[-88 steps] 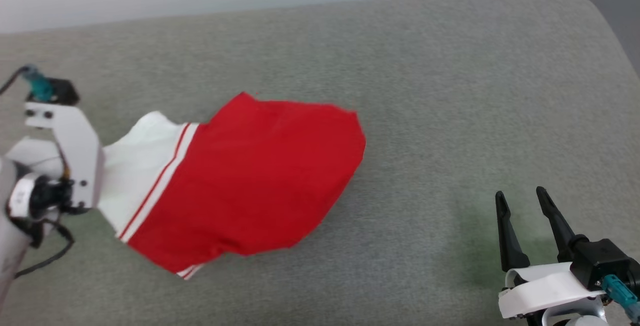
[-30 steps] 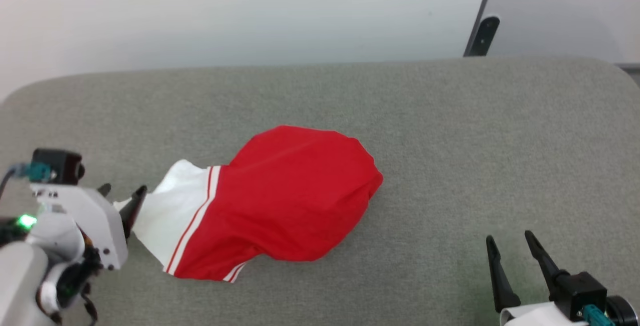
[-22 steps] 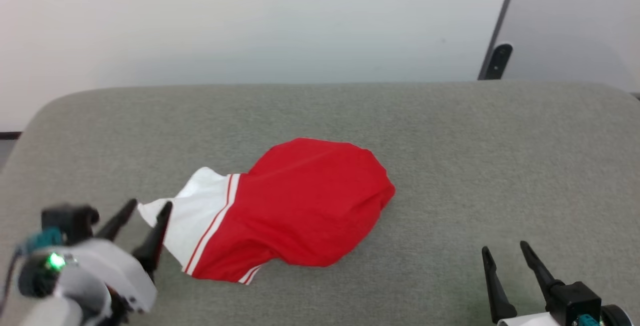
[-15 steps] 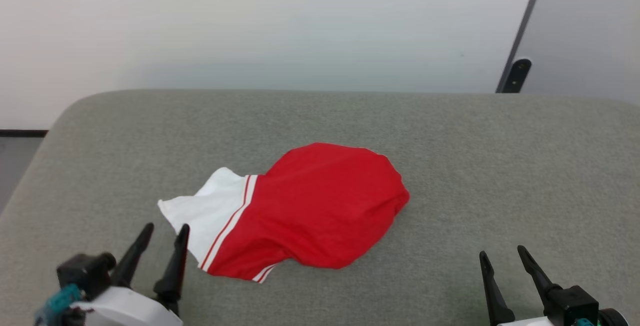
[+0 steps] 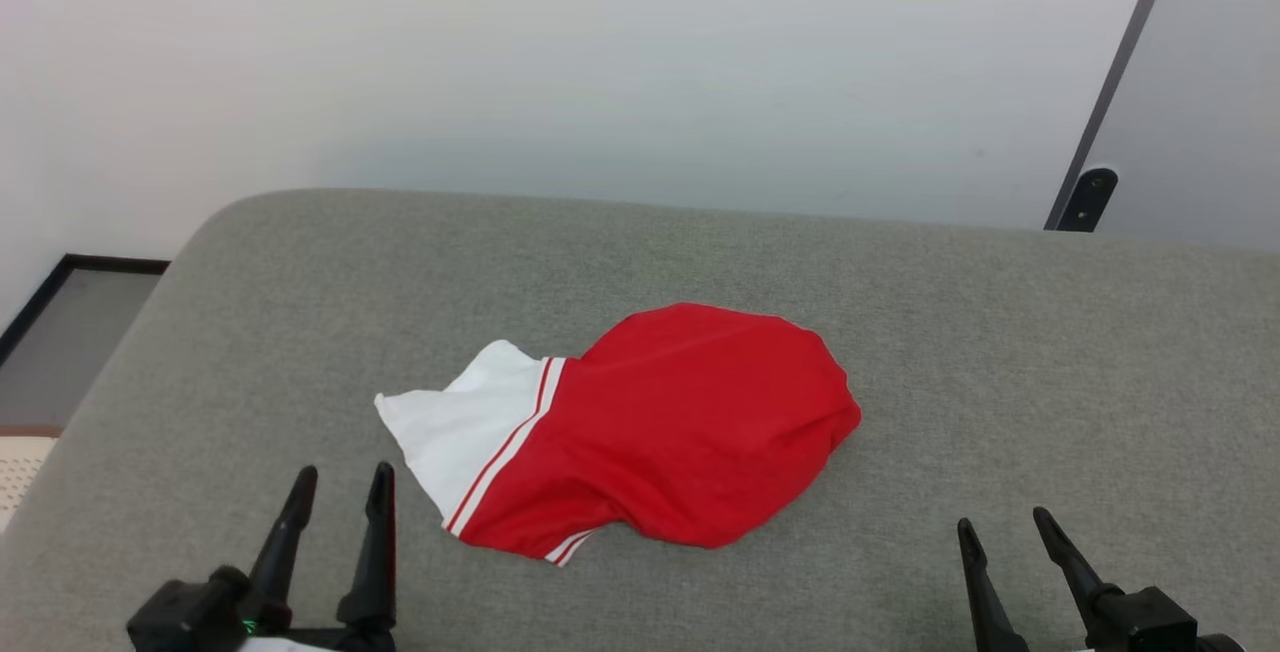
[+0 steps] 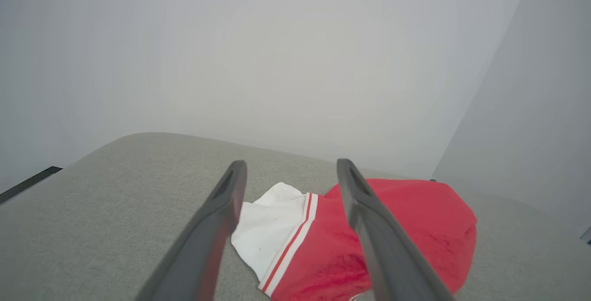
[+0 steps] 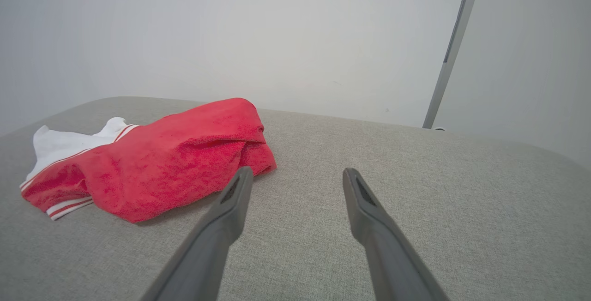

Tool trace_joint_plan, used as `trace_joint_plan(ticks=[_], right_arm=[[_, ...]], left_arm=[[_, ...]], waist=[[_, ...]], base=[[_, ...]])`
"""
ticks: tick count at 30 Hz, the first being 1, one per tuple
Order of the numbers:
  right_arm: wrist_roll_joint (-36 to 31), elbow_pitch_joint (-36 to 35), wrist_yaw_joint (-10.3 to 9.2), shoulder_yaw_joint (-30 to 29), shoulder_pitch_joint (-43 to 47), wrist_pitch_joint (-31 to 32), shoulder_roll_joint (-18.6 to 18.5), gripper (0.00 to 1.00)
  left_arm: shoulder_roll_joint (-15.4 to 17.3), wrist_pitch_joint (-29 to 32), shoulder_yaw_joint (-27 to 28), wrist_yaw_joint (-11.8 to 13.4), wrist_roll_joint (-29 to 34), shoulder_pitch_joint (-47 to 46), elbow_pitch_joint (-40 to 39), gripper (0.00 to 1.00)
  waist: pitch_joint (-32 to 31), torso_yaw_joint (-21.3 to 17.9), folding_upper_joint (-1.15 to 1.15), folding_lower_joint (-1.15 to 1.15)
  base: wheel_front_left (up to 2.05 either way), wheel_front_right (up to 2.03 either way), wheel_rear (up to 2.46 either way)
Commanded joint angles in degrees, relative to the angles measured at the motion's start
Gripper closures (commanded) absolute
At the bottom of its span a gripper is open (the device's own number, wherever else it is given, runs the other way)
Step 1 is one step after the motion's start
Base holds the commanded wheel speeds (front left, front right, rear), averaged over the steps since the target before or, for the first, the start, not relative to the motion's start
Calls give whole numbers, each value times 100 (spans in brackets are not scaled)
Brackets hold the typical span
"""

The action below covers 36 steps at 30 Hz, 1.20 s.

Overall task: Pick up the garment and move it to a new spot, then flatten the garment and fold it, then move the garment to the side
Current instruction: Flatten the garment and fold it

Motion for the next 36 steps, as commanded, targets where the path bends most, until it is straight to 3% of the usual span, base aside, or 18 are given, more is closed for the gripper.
trace_joint_plan(ticks=[1, 11, 26, 31, 36], right_arm=[[2, -24, -6, 0, 59, -7, 8, 0], [-91, -25, -6, 185, 10, 16, 10, 0], [131, -37, -6, 1046, -174, 223, 6, 0], [180, -7, -6, 1253, -313, 560, -43, 0], [390, -24, -6, 1622, -763, 1382, -330, 0]], left_arm=[[-102, 0, 115, -86, 141, 24, -28, 0], [-394, 0, 358, -382, 810, -140, 264, 0], [-619, -2, 932, -410, 1125, -161, 515, 0], [-780, -2, 876, -432, 1091, -127, 567, 0], [-898, -1, 844, -430, 1033, -174, 518, 0]], waist=[[-12, 25, 0, 0], [26, 331, 0, 0], [-24, 2049, 0, 0], [-16, 2474, 0, 0], [152, 2637, 0, 0]], base=[[0, 0, 0], [0, 0, 0], [0, 0, 0], [0, 0, 0], [0, 0, 0]])
